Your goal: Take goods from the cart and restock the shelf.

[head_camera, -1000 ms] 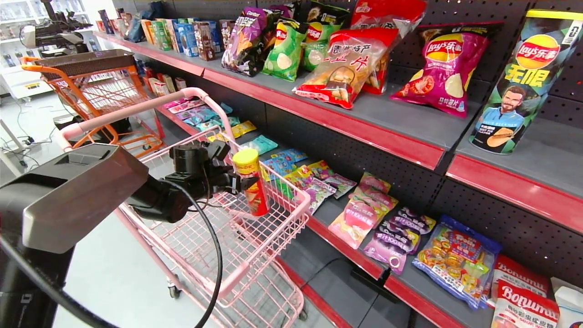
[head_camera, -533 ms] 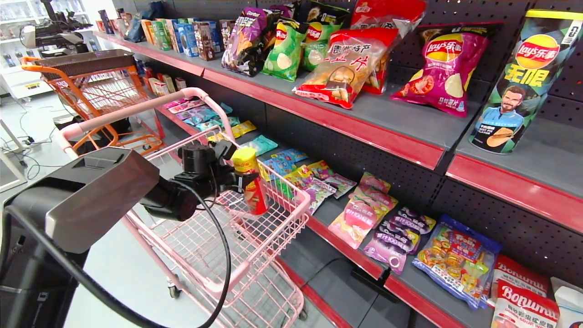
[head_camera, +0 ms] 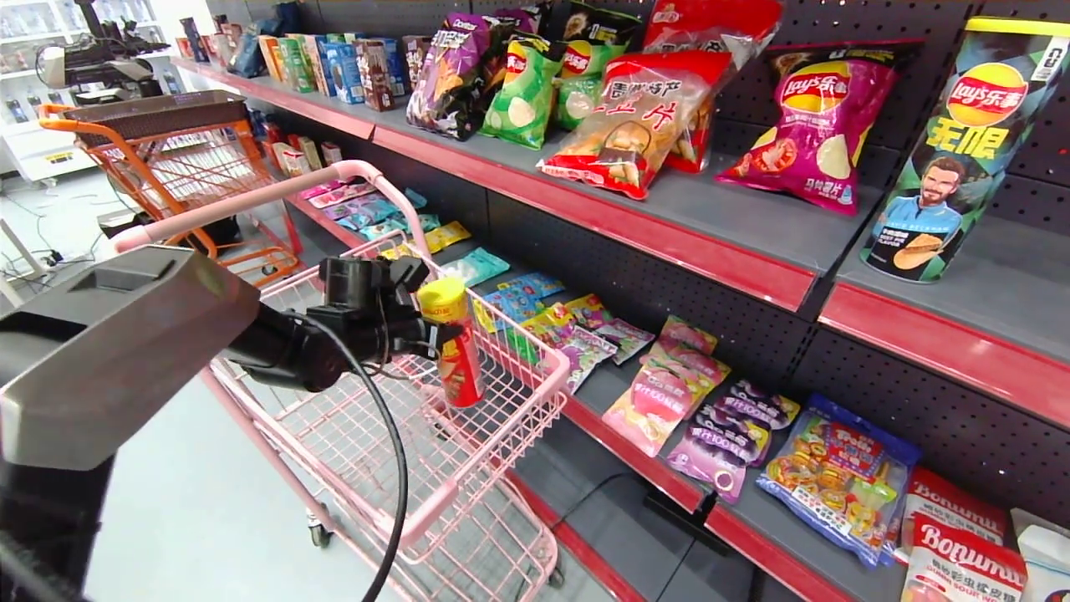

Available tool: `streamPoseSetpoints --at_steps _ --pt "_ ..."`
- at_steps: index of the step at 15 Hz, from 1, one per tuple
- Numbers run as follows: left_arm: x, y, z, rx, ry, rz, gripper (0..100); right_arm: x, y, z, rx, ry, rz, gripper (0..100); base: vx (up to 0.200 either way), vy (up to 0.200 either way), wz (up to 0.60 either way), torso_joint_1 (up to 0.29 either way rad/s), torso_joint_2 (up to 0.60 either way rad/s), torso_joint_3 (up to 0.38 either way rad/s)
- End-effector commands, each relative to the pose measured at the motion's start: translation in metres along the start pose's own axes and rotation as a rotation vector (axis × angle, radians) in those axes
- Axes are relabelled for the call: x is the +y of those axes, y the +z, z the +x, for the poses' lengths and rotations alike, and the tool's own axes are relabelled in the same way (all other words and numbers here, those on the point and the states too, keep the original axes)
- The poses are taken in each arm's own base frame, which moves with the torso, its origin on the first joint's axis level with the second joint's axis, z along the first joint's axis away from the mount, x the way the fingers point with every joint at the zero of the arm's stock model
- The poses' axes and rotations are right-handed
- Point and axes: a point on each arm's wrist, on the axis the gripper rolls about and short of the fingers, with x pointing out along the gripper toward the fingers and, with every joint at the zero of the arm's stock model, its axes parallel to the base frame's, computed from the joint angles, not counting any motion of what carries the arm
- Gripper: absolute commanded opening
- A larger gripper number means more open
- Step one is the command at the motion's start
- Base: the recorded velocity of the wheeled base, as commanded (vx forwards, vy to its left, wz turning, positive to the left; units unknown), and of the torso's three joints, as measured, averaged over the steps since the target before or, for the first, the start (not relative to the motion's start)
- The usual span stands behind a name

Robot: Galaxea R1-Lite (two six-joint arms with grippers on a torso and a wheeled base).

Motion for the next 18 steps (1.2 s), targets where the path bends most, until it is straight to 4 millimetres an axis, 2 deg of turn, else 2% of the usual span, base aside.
streamPoseSetpoints --at_steps 1,4,6,8,9,12,13,14,15,18 --pt "0.002 0.058 -0.068 -0.121 0.052 0.005 0 0.000 0.000 0.000 -0.001 0.001 0.003 100 0.000 0.000 0.00 0.000 0.00 0.000" --pt "-0.011 0.082 -0.140 -0.145 0.085 0.001 0 0.000 0.000 0.000 -0.001 0.001 0.006 100 0.000 0.000 0.00 0.000 0.00 0.000" --pt "-0.026 0.087 -0.193 -0.168 0.108 0.001 0 0.000 0.000 0.000 -0.001 0.001 0.007 100 0.000 0.000 0.00 0.000 0.00 0.000" --pt "-0.038 0.086 -0.232 -0.196 0.129 0.006 0 0.000 0.000 0.000 -0.001 0.001 0.007 100 0.000 0.000 0.00 0.000 0.00 0.000" --pt "-0.051 0.082 -0.267 -0.211 0.147 0.007 0 0.000 0.000 0.000 -0.001 0.001 0.007 100 0.000 0.000 0.00 0.000 0.00 0.000" --pt "-0.081 0.068 -0.328 -0.223 0.158 0.008 0 0.000 0.000 0.000 -0.001 0.001 0.007 100 0.000 0.000 0.00 0.000 0.00 0.000" --pt "-0.088 0.064 -0.341 -0.227 0.158 0.010 0 0.000 0.000 0.000 -0.001 0.001 0.007 100 0.000 0.000 0.00 0.000 0.00 0.000" --pt "-0.104 0.049 -0.368 -0.235 0.161 0.013 0 0.000 0.000 0.000 -0.001 0.001 0.007 100 0.000 0.000 0.00 0.000 0.00 0.000" --pt "-0.115 0.037 -0.386 -0.246 0.162 0.018 0 0.000 0.000 0.000 -0.001 0.001 0.007 100 0.000 0.000 0.00 0.000 0.00 0.000" --pt "-0.134 0.008 -0.415 -0.287 0.180 0.008 0 0.000 0.000 0.000 -0.001 0.001 0.009 100 0.000 0.000 0.00 0.000 0.00 0.000"
